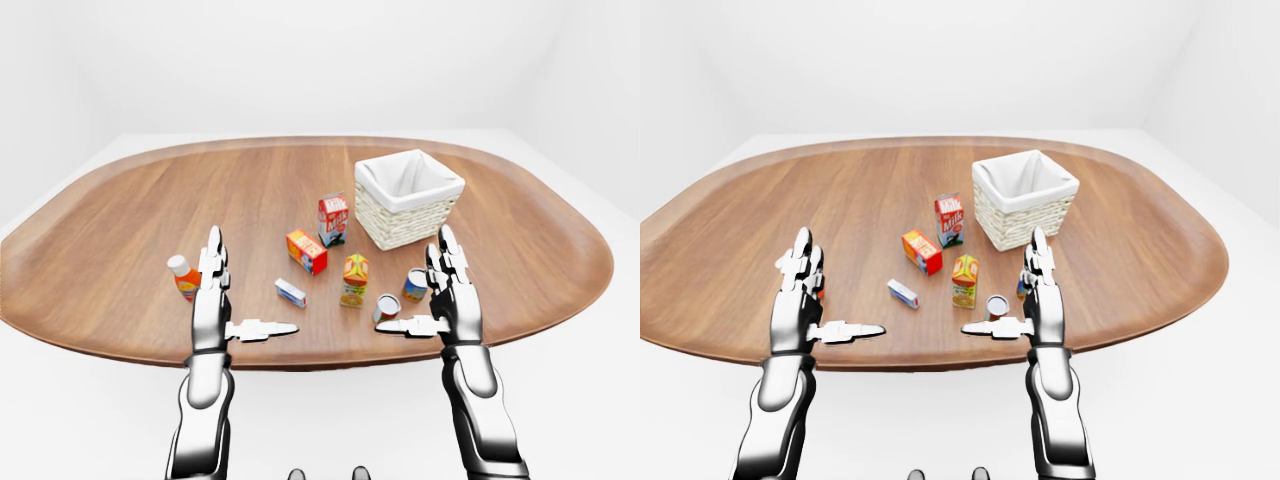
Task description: Pick up the alphabet soup and the tomato sauce, and put them in the basket.
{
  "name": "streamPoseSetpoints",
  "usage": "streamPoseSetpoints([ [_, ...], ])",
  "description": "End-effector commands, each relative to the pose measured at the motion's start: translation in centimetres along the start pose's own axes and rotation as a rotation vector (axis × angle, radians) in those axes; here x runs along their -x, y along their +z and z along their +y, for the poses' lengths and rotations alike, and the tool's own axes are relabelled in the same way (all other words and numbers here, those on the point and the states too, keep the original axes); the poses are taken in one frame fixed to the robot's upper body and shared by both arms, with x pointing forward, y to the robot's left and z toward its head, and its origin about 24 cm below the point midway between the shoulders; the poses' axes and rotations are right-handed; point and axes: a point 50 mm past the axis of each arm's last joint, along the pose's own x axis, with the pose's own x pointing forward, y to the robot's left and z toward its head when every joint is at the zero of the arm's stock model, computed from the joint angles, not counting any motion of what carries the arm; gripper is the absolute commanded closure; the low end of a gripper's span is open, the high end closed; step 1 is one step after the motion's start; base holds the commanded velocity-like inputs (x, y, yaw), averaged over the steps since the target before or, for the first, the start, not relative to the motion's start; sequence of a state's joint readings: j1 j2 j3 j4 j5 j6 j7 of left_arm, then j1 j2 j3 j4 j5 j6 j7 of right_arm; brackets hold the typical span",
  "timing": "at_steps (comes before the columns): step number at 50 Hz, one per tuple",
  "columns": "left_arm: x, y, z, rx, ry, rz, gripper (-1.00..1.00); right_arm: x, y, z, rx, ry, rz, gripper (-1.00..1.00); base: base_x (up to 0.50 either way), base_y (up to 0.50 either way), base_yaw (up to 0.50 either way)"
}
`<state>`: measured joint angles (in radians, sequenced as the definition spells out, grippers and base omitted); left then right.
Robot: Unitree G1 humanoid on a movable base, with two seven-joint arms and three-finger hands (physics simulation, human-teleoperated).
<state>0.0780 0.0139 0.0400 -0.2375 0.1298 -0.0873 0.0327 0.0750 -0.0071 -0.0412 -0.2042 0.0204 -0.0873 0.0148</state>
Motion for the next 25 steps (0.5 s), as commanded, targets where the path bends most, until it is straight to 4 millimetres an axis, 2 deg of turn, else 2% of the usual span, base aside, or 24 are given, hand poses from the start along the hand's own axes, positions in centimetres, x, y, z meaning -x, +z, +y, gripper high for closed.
streamPoseSetpoints([
  [1,0.03,0.12,0.0,-0.002,0.001,-0.005,-1.0,0.05,-0.01,0.0,-0.001,0.001,0.001,-1.0,0.4,0.0,0.0],
  [16,-0.01,-0.15,-0.04,-0.001,-0.003,0.006,-1.0,0.04,-0.09,0.01,-0.004,0.003,0.004,-1.0,0.39,0.0,0.0],
  [25,-0.02,-0.06,-0.27,0.011,-0.017,0.003,-1.0,0.01,-0.09,0.05,-0.006,0.006,0.004,-1.0,0.23,-0.01,0.0],
])
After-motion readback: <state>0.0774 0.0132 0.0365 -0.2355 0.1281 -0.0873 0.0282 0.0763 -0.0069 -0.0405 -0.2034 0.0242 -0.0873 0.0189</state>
